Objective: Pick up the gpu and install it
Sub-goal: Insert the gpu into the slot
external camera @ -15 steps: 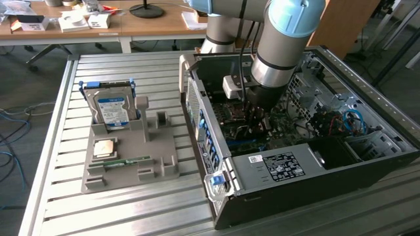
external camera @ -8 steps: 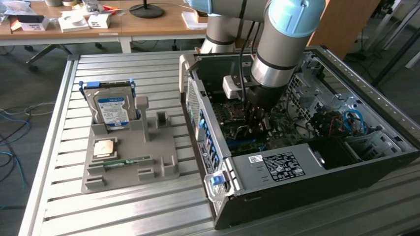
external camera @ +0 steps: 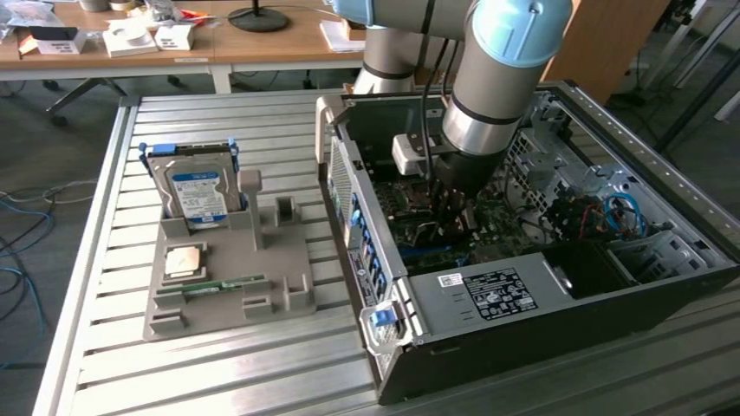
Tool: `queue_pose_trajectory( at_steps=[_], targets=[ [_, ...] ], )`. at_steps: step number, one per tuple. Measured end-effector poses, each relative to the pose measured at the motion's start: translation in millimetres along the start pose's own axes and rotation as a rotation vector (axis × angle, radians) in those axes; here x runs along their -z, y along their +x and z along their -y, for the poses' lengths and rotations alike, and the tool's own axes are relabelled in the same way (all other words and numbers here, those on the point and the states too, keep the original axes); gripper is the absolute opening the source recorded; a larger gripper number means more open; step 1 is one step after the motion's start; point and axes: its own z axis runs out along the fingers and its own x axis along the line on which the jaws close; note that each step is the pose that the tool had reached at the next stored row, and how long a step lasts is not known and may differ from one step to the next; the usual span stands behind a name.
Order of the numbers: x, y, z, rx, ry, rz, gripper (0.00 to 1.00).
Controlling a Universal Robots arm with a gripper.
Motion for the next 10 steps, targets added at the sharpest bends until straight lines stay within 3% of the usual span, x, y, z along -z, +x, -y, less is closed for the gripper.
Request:
queue_pose_trajectory(
  at_steps=[10],
  targets=[
    [-1.3,0.0,-1.4,0.000,0.0010,0.0005,0.26]
  ],
)
